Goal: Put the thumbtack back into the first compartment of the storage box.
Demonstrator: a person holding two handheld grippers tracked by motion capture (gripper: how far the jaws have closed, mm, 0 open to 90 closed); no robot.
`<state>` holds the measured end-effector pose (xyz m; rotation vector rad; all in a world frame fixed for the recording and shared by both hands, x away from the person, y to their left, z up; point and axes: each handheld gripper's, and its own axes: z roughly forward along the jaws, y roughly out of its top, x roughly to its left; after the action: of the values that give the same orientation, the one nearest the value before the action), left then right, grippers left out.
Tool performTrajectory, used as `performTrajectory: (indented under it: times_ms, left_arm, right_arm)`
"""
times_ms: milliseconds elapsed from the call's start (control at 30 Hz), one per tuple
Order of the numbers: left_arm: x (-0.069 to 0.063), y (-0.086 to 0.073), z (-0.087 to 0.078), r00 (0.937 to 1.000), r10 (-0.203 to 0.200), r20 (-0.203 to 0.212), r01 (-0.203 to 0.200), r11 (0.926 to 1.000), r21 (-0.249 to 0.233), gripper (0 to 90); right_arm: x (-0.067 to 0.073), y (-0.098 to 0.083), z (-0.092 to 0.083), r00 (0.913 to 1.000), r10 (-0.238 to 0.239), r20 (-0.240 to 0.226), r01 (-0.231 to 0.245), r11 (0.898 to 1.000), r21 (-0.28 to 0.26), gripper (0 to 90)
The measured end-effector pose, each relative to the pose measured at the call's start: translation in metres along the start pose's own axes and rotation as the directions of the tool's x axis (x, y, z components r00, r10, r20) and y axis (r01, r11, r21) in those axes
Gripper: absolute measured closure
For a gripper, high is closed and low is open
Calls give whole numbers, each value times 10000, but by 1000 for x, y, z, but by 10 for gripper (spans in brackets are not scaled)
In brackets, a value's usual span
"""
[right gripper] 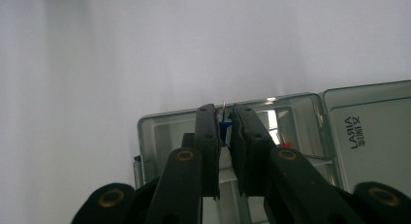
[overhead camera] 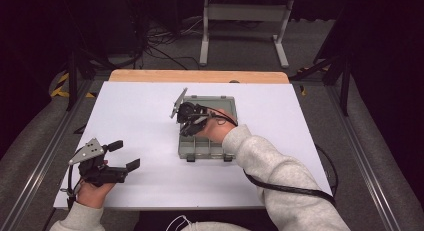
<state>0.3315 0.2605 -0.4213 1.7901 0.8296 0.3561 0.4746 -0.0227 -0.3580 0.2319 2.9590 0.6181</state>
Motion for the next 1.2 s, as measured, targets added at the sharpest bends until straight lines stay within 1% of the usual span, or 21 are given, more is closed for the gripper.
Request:
performTrajectory:
  times_ms: [33,67,133,267,300,467,567,733,833,867,933,1000,1100,1167,1200]
  left_arm:
    - [0,0,0,10000,5,-6,-5,10000,9,55]
    - [0,0,0,10000,5,-6,-5,10000,9,56]
    - [0,0,0,10000,-3,-1,3,10000,-6,55]
    - [0,0,0,10000,15,6,-15,10000,-25,56]
    - [0,0,0,10000,-7,1,7,10000,6,56]
    - [0,0,0,10000,-3,-9,3,10000,-2,56]
    - [0,0,0,10000,19,61,-19,10000,-14,55]
    - [0,0,0,10000,-7,65,7,10000,-20,54]
    - [1,0,0,10000,19,92,-19,10000,2,54]
    - [1,0,0,10000,19,88,-19,10000,5,54]
    - [1,0,0,10000,18,78,-18,10000,5,54]
    - [1,0,-1,10000,25,54,-25,10000,17,54]
    - [1,0,-1,10000,-32,-11,32,10000,33,53]
    - [1,0,-1,10000,-52,57,52,10000,-71,56]
    - [1,0,-1,9999,-54,98,54,10000,-17,55]
  right_arm:
    - [-3,-1,0,10000,10,38,-10,10000,33,814]
    - [-3,-1,0,10000,10,38,-10,10000,33,814]
    - [-9,-1,1,9998,162,105,-162,9999,-8,814]
    - [-14,-3,1,9995,268,168,-268,9996,10,814]
    - [-15,-3,1,9991,368,187,-368,9993,-11,814]
    - [-23,-4,3,9991,390,192,-389,9992,-50,814]
    - [-27,-5,4,9982,564,222,-563,9984,-66,814]
    - [-34,-6,8,9971,683,346,-684,9977,16,814]
    - [-38,-6,10,9962,780,379,-778,9969,-69,814]
    - [-39,-6,10,9956,851,405,-850,9964,-28,814]
    - [-41,-7,12,9959,806,406,-805,9967,-40,814]
    - [-41,-7,13,9951,901,403,-902,9959,-3,814]
    - [-42,-8,17,9957,811,437,-814,9967,49,813]
    - [-42,-9,18,9954,845,446,-849,9964,63,813]
    - [-42,-10,20,9956,845,416,-849,9964,78,813]
